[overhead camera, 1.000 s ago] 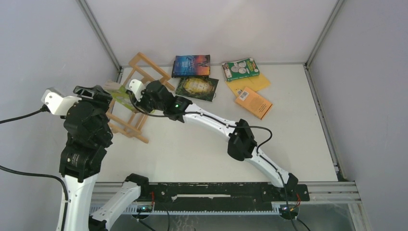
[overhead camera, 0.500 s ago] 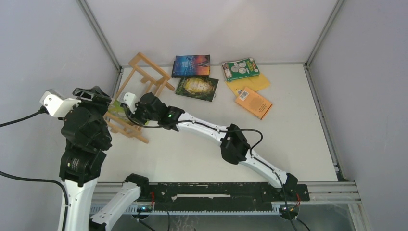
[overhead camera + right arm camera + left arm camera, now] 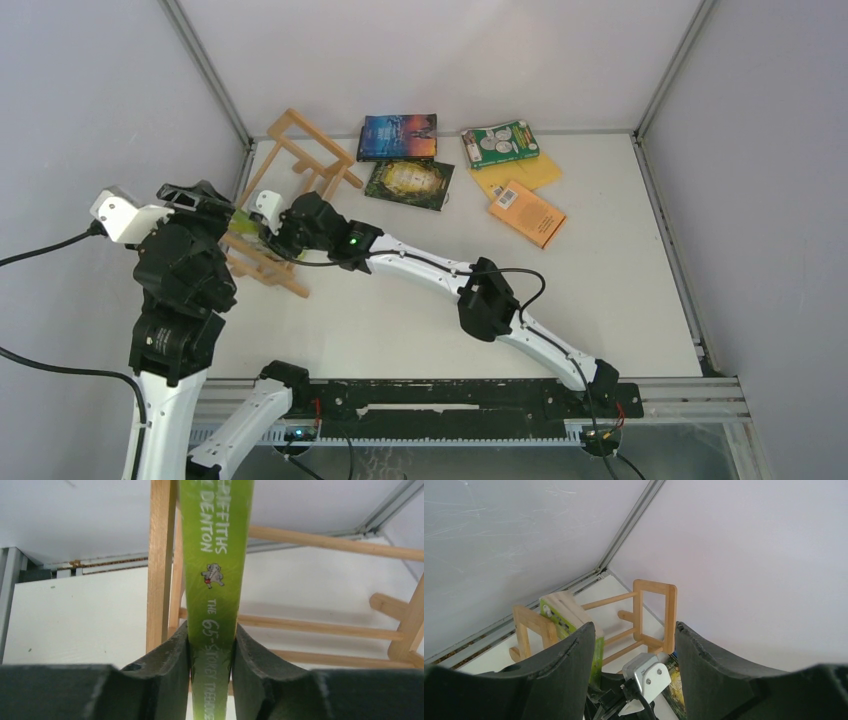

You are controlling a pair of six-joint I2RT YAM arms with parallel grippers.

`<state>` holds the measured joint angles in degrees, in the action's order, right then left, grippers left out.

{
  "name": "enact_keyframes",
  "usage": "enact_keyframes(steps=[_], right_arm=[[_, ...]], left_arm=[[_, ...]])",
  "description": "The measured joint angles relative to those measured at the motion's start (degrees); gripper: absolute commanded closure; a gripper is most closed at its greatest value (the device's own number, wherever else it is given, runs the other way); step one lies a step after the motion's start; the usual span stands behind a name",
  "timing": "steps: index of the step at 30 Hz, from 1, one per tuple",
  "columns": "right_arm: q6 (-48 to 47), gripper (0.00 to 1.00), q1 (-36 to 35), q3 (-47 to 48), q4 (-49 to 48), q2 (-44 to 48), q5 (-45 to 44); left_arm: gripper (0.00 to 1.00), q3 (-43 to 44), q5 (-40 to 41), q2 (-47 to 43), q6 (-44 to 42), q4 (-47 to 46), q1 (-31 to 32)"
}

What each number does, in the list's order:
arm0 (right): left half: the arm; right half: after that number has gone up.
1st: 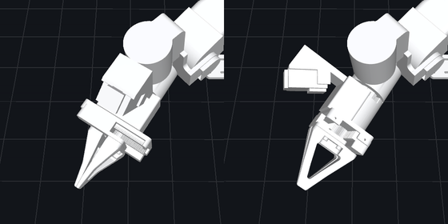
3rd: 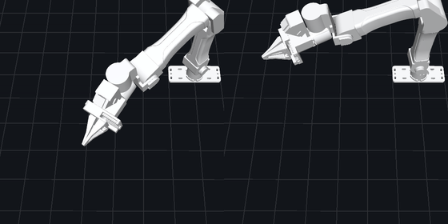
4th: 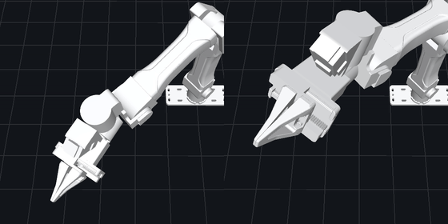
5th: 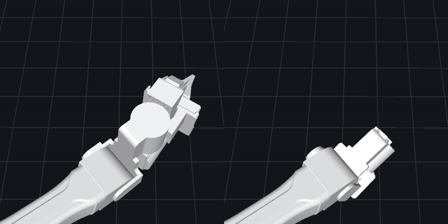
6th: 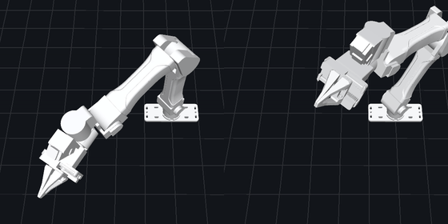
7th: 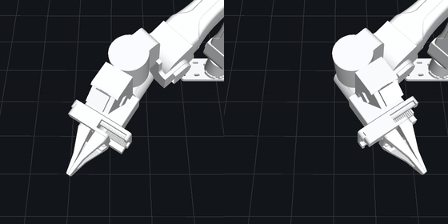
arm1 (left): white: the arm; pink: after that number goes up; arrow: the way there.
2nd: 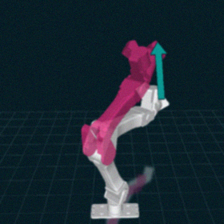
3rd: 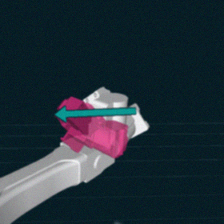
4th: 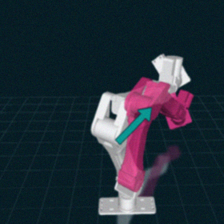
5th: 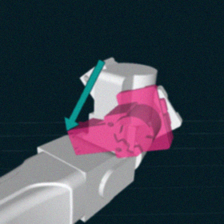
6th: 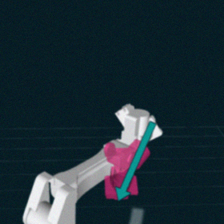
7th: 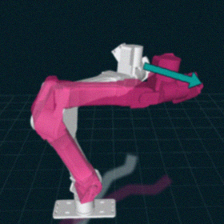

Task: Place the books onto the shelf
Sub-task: Place the book on the shelf.

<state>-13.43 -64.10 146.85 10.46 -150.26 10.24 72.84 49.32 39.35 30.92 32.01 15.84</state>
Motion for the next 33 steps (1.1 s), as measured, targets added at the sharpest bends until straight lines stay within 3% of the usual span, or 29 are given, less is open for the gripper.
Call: enact_keyframes(steps=[4,17,27,33], right_arm=[[0.46,0.47,0.00,0.37,-2.67,0.00,0.74],[0.68,0.44,0.26,-0.04,-4.72,0.70,0.33],[1.03,0.44,1.51,-15.19,-6.69,13.46,-1.40],[4.04,0.42,4.04,-27.61,-10.86,25.29,-5.53]], left_arm=[[0.36,0.00,0.00,-0.02,0.13,-0.02,0.00],[0.37,0.00,0.13,-1.27,1.03,1.07,0.00],[0.36,0.20,0.59,-1.07,1.25,2.38,0.00],[0.33,2.08,-1.46,4.28,2.08,2.67,0.00]])
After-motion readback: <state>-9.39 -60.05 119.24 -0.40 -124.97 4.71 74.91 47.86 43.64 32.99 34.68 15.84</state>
